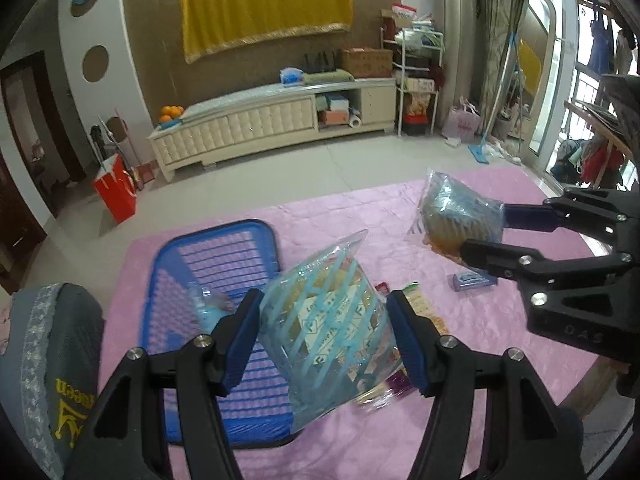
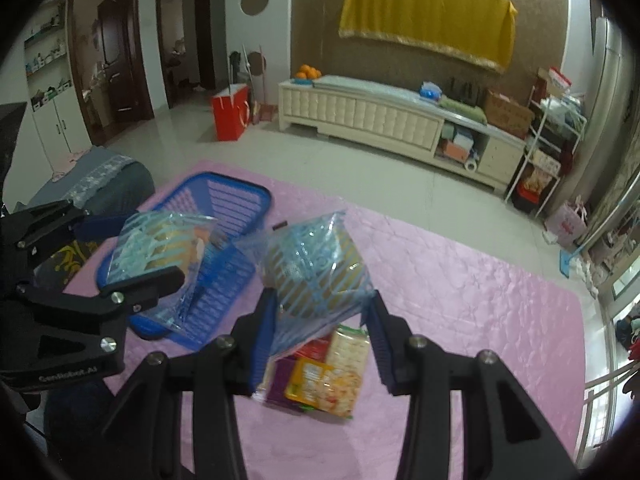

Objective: Organize snacks
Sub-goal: 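Carry both bun bags over the blue basket and release them inside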

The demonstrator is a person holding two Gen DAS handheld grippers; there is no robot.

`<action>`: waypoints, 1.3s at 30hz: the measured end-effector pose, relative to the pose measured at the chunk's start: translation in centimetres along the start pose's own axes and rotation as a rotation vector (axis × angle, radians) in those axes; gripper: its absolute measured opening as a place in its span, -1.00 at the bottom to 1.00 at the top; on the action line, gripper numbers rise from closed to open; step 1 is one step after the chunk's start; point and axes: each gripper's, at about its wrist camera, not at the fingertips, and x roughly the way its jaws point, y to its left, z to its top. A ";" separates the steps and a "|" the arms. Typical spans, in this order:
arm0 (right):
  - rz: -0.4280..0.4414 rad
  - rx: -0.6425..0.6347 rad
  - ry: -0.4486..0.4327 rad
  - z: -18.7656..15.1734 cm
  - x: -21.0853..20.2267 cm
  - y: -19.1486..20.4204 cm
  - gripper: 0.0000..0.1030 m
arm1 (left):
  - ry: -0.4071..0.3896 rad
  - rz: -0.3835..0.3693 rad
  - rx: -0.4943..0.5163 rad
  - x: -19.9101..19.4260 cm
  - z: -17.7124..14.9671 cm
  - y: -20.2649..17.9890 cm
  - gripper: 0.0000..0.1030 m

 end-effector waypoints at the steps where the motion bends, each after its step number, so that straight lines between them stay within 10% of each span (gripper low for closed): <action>1: 0.004 0.002 -0.008 0.1 -0.4 0.5 -0.06 | -0.001 0.003 -0.001 -0.6 -0.3 0.5 0.19; 16: 0.053 -0.067 -0.013 2.8 0.5 9.0 -0.06 | -0.043 0.051 -0.060 -6.4 -3.1 9.9 0.19; 39: 0.042 -0.168 0.180 6.3 16.0 12.8 -0.06 | 0.077 0.013 -0.175 4.4 -4.2 17.9 0.19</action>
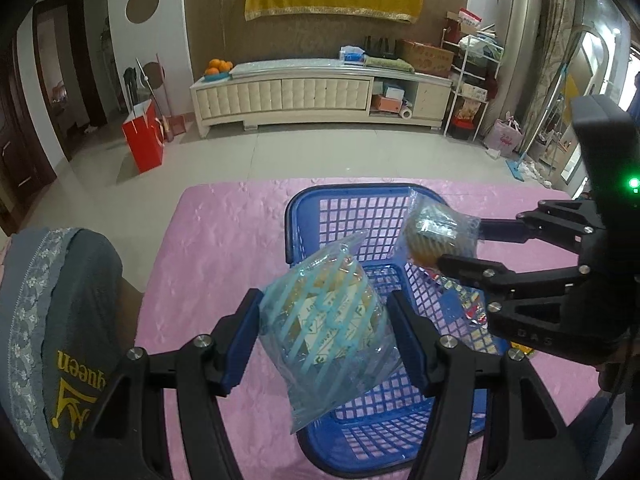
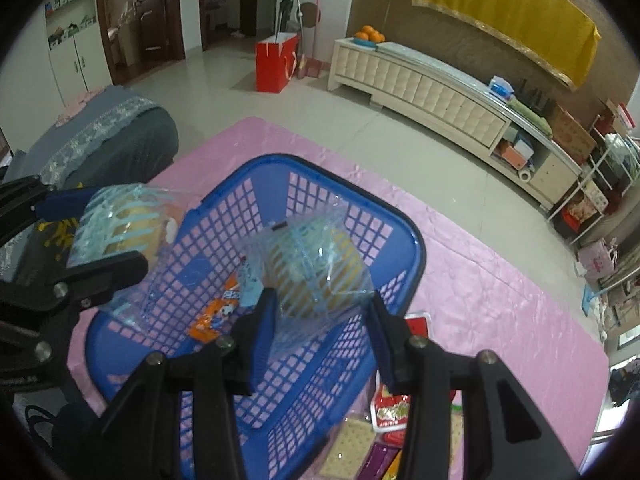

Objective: Organize snacks
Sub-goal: 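Carry both bun bags over the blue basket and release them inside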

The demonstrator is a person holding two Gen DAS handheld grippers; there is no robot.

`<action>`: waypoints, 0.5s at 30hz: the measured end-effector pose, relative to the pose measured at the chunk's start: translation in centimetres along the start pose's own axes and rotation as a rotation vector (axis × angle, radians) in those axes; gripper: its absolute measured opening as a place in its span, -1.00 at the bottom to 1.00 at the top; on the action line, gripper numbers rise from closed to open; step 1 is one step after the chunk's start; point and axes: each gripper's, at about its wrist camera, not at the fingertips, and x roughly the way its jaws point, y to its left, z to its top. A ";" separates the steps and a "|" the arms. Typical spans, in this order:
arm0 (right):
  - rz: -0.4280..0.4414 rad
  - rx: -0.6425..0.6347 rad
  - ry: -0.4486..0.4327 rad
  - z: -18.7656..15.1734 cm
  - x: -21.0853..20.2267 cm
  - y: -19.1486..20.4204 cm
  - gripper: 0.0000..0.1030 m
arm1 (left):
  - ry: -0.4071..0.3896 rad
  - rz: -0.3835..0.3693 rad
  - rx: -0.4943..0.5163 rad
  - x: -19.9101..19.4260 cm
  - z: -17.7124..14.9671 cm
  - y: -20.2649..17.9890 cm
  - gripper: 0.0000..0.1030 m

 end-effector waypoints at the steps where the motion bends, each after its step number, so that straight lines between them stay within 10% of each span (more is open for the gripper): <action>1: -0.007 -0.004 0.006 0.2 0.4 0.0 -0.06 | 0.004 -0.001 -0.001 0.3 0.0 0.1 0.19; 7: -0.010 0.026 0.014 0.2 2.2 -0.5 0.04 | 0.019 0.007 -0.010 1.3 0.1 0.7 0.19; 11: -0.052 0.026 -0.054 0.1 1.2 -0.6 0.71 | 0.035 0.009 -0.019 1.7 -0.2 0.7 0.19; 15: -0.080 0.015 -0.080 -0.2 -0.3 -0.7 0.74 | 0.045 0.012 -0.014 1.6 -0.6 0.4 0.19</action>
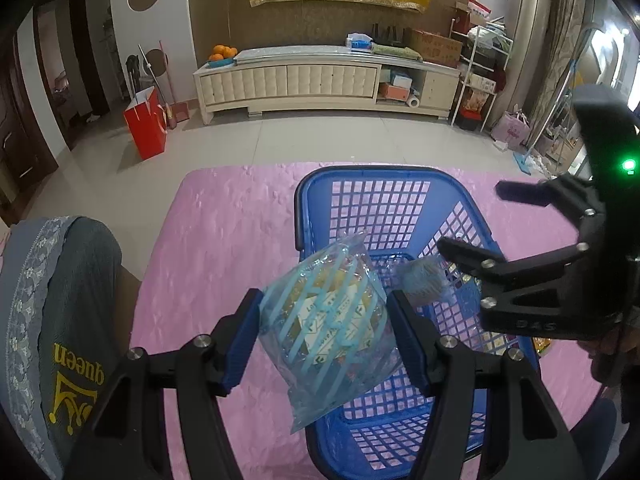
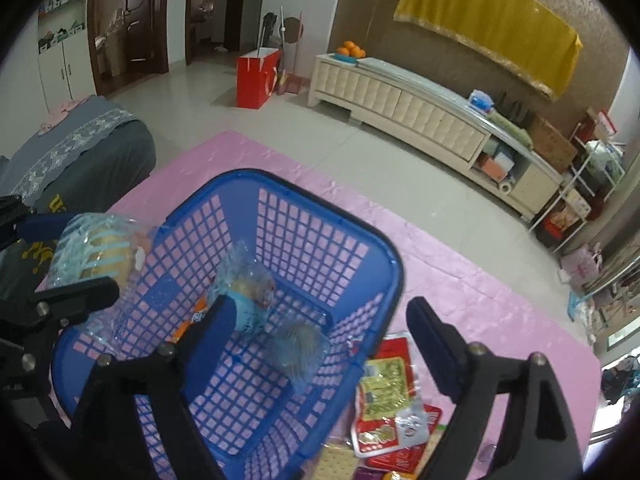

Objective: Organize snacks
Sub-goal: 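Carry both bun bags over the blue basket and release them inside, then open the left gripper over the basket while the right gripper moves toward the red-and-yellow packet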

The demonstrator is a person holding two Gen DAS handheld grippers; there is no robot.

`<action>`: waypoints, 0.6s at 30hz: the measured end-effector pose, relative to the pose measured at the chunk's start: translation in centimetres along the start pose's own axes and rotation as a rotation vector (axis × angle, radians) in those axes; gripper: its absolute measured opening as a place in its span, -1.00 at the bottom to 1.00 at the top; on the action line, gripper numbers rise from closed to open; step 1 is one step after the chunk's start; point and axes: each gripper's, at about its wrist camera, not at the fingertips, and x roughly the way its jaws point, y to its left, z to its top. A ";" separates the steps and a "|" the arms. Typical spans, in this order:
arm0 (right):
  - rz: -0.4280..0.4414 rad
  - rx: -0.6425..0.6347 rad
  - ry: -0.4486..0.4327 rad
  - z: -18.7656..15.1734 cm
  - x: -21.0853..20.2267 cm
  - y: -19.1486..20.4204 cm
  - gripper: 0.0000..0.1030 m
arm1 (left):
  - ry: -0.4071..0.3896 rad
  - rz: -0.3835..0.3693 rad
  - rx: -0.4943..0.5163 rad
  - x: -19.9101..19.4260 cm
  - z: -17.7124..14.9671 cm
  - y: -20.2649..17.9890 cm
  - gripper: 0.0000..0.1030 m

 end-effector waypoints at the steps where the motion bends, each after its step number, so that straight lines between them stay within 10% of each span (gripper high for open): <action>1: 0.007 0.004 -0.002 -0.1 -0.4 -0.1 0.74 | 0.000 -0.002 0.000 -0.1 0.0 -0.1 0.19; 18: 0.025 0.197 0.064 -3.0 -3.7 -5.2 0.74 | -0.003 -0.038 0.082 -1.1 2.9 -4.6 0.19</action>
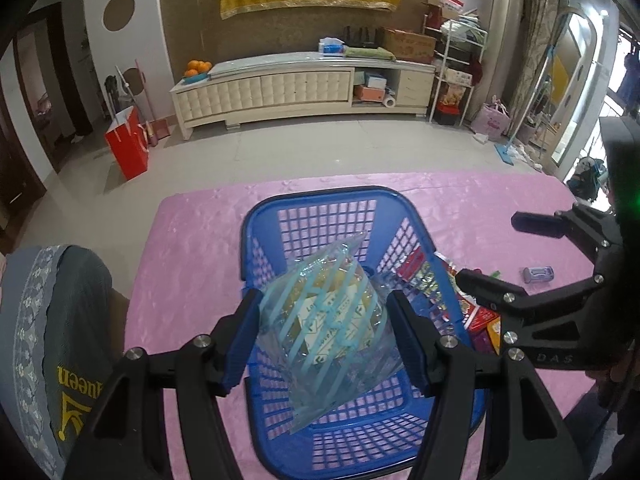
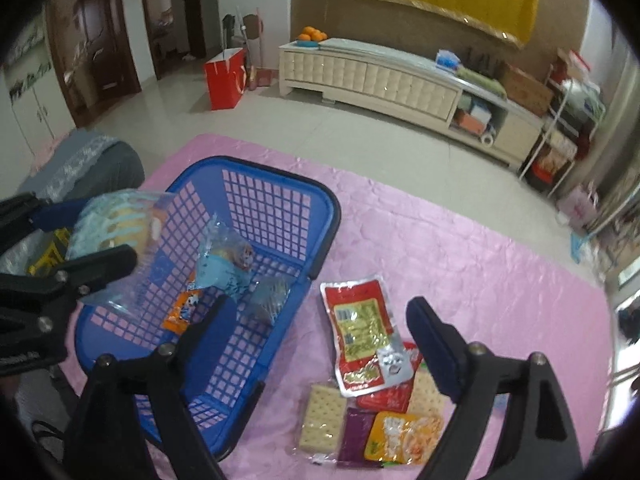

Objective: Organize snacks
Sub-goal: 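Open the left gripper over the basket while the right gripper moves toward the red-and-yellow packet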

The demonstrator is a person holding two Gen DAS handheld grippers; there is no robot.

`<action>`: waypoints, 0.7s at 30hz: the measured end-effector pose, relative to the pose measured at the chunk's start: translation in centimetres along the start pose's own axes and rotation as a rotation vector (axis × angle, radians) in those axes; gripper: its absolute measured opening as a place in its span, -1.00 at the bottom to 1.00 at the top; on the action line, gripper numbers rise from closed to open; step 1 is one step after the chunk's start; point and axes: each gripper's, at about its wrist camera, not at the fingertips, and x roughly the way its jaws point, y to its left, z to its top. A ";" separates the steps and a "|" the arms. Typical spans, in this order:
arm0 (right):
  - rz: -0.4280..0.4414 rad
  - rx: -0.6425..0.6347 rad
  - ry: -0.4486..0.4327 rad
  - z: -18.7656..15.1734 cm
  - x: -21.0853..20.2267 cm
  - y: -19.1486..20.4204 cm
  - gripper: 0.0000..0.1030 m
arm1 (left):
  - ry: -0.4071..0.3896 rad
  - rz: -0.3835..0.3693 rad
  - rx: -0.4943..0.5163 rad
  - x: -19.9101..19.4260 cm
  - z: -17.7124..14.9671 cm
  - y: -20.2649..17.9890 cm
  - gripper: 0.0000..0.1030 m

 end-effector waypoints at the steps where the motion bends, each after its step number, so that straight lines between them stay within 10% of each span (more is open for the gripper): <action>1: 0.004 0.013 -0.005 -0.1 -0.1 -0.4 0.74 | 0.003 0.001 0.006 0.2 0.1 -0.3 0.19; 21: 0.033 0.075 -0.011 0.1 2.9 -3.7 0.74 | 0.088 -0.034 0.031 7.9 3.0 -1.8 0.26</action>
